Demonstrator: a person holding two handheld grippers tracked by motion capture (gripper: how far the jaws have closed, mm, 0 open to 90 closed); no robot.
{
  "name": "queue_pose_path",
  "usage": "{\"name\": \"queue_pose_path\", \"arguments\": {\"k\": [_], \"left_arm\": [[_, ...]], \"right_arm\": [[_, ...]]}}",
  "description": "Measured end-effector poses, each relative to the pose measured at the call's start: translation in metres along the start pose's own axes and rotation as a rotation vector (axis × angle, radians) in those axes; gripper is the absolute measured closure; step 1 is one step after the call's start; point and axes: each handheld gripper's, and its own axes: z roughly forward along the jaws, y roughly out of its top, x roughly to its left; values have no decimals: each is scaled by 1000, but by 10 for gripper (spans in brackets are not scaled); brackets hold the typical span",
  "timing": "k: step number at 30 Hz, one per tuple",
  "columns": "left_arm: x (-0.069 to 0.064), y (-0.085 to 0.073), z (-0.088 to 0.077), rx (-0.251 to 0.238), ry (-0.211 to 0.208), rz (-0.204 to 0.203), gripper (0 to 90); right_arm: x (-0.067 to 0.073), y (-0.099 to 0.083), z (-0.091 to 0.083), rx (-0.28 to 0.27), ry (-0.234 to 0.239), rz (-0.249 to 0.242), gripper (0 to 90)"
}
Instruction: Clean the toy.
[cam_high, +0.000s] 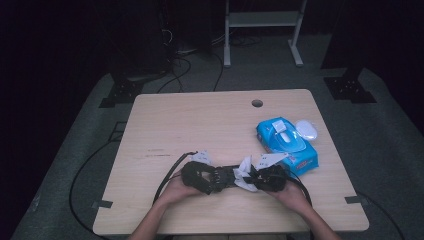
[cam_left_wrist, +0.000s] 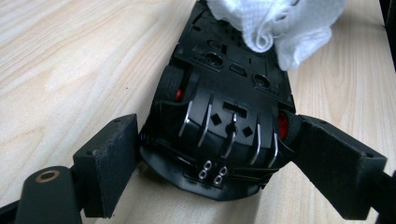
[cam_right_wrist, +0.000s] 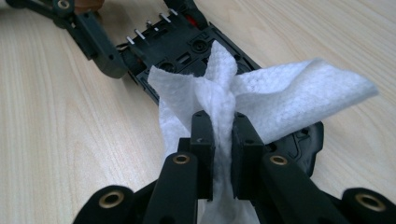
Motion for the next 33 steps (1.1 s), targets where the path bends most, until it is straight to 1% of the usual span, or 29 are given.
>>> {"name": "queue_pose_path", "arguments": {"k": [1, 2, 3, 4, 7, 8, 9, 11, 14, 15, 16, 17, 18, 19, 21, 23, 27, 29, 32, 33], "left_arm": [[0, 0, 0, -3, -4, -9, 153], [0, 0, 0, -3, -4, -9, 152], [1, 0, 0, 0, -11, -19, 152], [1, 0, 0, 0, -11, -19, 150], [4, -1, 2, 13, -25, -51, 145], [4, -1, 2, 13, -25, -51, 139], [5, -2, 2, 4, -25, -68, 138], [6, -2, 2, -3, -29, -80, 139], [5, -2, 3, -4, -25, -76, 150], [3, -2, 3, -1, -14, -70, 154], [3, -2, 3, -1, -14, -70, 155], [1, -1, 3, 19, 4, -32, 156], [1, -1, 3, 19, 4, -32, 157], [1, -1, 3, 27, 7, -21, 157], [1, -1, 2, 27, -3, -22, 156], [2, -2, 1, 19, -20, -44, 154], [3, -2, 1, 16, -24, -57, 153], [2, -1, 2, 20, -18, -47, 154], [-1, -1, 3, 33, 9, -13, 158], [-1, -1, 2, 37, 6, -9, 158]], "right_arm": [[0, 0, 0, -2, 0, 0, 809], [0, 0, 0, -2, 0, 0, 809], [0, 0, 0, -2, 3, 1, 809], [0, 0, 0, -3, 3, 0, 810], [1, -1, 0, -6, 2, -15, 812], [1, -1, 0, -6, 2, -15, 812], [3, -2, 0, -9, -1, -19, 813], [3, -2, 0, -12, -1, -20, 814], [4, -2, 0, -12, -2, -24, 814], [5, -3, 0, -12, -7, -27, 815], [5, -3, 0, -13, -7, -29, 816], [5, -3, -1, -14, -5, -30, 817], [5, -3, -1, -14, -5, -30, 817], [5, -3, -1, -16, -4, -32, 819], [7, -4, -1, -16, -10, -35, 820], [9, -5, -1, -18, -21, -45, 822], [10, -6, -1, -19, -20, -47, 826], [11, -8, -1, -27, -24, -55, 826], [12, -9, -1, -32, -28, -58, 827], [13, -9, -1, -32, -28, -58, 828]]}}
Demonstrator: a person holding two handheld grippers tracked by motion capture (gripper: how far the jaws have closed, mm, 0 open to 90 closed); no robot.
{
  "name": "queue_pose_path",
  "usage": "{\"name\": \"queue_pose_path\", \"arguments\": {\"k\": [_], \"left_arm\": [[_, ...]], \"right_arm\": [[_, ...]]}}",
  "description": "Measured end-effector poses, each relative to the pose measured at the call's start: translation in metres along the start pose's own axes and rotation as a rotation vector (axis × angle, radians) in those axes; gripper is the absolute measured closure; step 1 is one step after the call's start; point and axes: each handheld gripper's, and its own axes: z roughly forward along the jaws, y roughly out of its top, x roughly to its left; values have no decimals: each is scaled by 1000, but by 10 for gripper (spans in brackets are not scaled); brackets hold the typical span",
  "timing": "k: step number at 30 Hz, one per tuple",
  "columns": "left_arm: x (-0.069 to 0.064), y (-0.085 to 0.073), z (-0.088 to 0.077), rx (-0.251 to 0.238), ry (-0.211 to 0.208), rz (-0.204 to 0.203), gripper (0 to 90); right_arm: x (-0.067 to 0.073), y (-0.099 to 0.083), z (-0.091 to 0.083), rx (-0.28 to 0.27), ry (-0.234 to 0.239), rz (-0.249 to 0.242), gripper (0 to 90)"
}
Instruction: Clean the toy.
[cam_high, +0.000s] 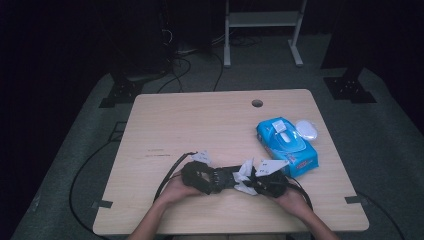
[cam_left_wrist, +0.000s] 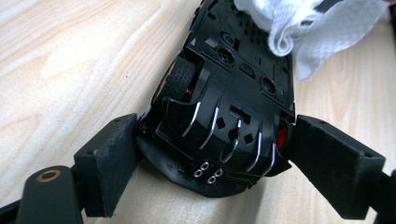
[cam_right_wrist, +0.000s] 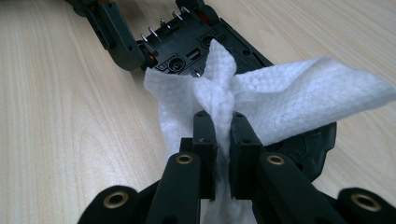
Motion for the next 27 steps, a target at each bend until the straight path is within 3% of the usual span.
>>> {"name": "queue_pose_path", "arguments": {"k": [6, 11, 16, 20, 27], "left_arm": [[3, -1, -2, -4, -48, -25, 157], [10, -2, -4, -22, -104, -87, 156], [13, -2, -3, -40, -124, -131, 160], [12, -1, -2, -38, -124, -146, 162], [3, 1, -2, -27, -62, -89, 176]], "right_arm": [[2, -3, -2, -7, -1, 3, 829], [3, -3, -2, -9, -8, -6, 831], [5, -4, -3, -16, -1, -25, 834], [9, -5, -3, -18, 0, -49, 836], [14, -8, -4, -34, -7, -63, 836]]}}
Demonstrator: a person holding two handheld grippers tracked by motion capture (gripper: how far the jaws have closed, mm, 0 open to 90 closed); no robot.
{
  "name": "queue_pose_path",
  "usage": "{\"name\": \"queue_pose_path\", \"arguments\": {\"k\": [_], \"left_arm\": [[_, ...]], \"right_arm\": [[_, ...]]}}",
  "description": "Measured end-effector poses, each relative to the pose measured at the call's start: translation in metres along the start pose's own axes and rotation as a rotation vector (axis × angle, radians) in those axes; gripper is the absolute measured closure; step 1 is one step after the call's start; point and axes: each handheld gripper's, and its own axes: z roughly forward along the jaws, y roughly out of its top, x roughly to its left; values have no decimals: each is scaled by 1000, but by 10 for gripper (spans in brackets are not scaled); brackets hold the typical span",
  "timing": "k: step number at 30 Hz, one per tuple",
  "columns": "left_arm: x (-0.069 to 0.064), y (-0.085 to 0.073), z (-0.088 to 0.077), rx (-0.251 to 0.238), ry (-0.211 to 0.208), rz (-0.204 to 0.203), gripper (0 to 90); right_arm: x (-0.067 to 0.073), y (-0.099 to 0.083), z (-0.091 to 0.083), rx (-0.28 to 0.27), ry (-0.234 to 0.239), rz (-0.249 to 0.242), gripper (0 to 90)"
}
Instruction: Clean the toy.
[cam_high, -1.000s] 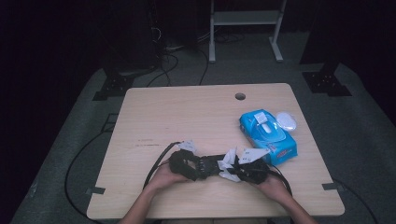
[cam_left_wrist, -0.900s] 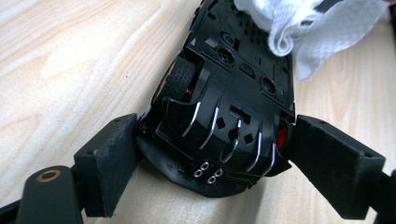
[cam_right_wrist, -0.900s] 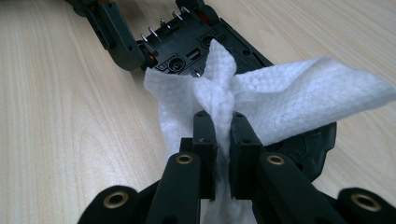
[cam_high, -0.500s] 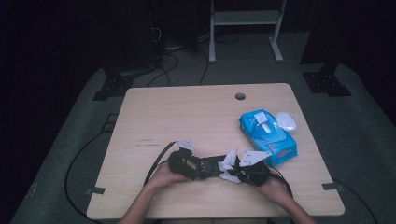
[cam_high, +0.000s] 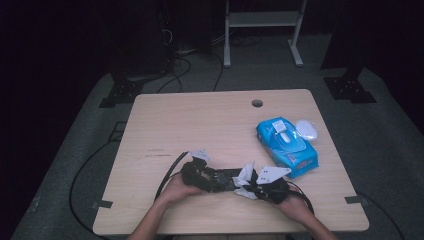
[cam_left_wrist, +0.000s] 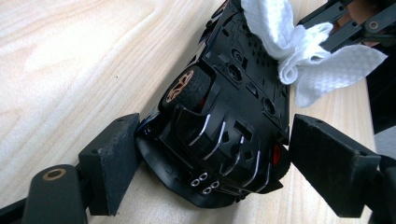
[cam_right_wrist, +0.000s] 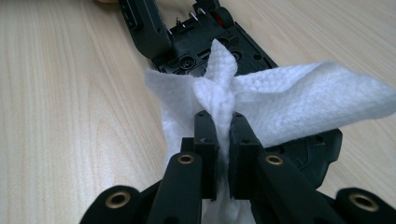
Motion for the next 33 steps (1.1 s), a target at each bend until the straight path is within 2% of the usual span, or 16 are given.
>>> {"name": "queue_pose_path", "arguments": {"k": [5, 9, 15, 19, 21, 24, 26, 28, 30, 31, 32, 33], "left_arm": [[-10, 1, 0, 11, 63, 82, 176], [-19, 1, 1, 3, 117, 132, 176], [-26, -1, 1, -9, 164, 183, 176], [-30, -2, 1, -15, 187, 212, 176], [-33, -3, 1, -13, 201, 232, 176], [-37, -3, 1, -15, 223, 261, 176], [-37, -4, 1, -11, 230, 279, 176], [-38, -4, 0, -12, 229, 278, 176], [-38, -6, -1, -15, 229, 287, 176], [-38, -7, -2, -21, 233, 288, 176], [-38, -7, -1, -23, 234, 290, 177], [-38, -7, -1, -23, 234, 290, 176]], "right_arm": [[3, 0, -2, 8, 4, -5, 835], [-2, 1, -5, 14, 18, 46, 835], [-21, -6, -23, -5, -68, 119, 829], [-31, -9, -29, -7, -90, 169, 808], [-32, -8, -29, -10, -111, 161, 805], [-37, -6, -33, -25, -144, 190, 804], [-42, -6, -33, -27, -126, 223, 789], [-45, -7, -28, -7, -77, 254, 736], [-48, -8, -28, -13, -51, 281, 655], [-53, -9, -28, -18, -13, 312, 602], [-57, -10, -29, -22, 37, 344, 580], [-59, -10, -29, -19, 67, 356, 577]]}}
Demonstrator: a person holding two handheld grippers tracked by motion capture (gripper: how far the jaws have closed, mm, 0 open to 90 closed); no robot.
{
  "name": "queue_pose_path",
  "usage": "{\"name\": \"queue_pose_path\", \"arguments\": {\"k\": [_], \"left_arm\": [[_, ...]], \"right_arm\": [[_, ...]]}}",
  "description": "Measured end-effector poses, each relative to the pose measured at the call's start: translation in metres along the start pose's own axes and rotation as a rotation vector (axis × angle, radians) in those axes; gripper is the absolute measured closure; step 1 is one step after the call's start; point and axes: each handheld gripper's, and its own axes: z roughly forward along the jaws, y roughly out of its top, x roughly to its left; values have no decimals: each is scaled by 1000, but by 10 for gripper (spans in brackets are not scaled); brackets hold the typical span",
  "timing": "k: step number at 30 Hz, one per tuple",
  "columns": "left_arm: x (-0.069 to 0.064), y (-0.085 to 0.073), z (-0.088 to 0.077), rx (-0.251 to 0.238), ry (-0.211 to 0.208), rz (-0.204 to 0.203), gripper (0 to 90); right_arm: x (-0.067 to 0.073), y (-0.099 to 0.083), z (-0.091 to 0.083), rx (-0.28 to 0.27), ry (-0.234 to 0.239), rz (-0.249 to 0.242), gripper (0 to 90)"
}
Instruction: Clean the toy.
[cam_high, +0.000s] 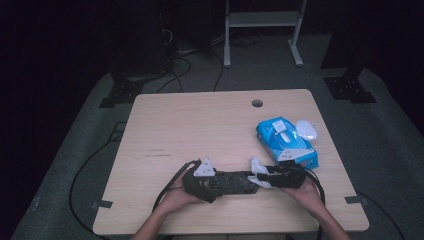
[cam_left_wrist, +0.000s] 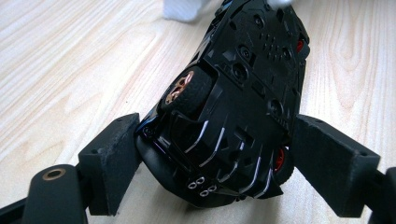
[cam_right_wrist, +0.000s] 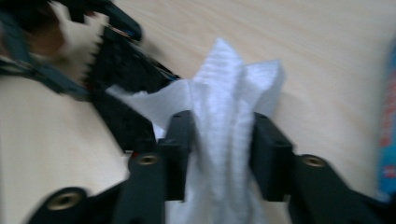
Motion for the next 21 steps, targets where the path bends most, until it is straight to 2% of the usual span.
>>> {"name": "queue_pose_path", "arguments": {"k": [3, 5, 7, 10, 13, 15, 18, 20, 21], "left_arm": [[0, 0, 0, -1, 0, 12, 176], [-1, 0, 0, -4, 6, 19, 176], [-2, 0, 0, -8, 7, 21, 176], [-1, -1, 0, -7, 5, 22, 176], [2, -2, -2, -11, 4, 14, 175], [5, -2, -3, -13, -6, -9, 174], [14, -5, -4, -22, -46, -81, 172], [20, -8, -4, -46, -73, -132, 183], [21, -8, -5, -56, -76, -136, 210]], "right_arm": [[0, 1, 7, 51, 42, 4, 526], [0, 1, 14, 85, 53, -2, 493], [1, 2, 22, 100, 89, 4, 477], [5, 5, 28, 114, 112, -14, 488], [7, 6, 28, 106, 109, -44, 531], [7, 6, 26, 90, 104, -60, 559], [8, 6, 20, 46, 57, -106, 658], [9, 5, 19, 41, 53, -123, 662], [10, 5, 20, 36, 53, -125, 661]]}}
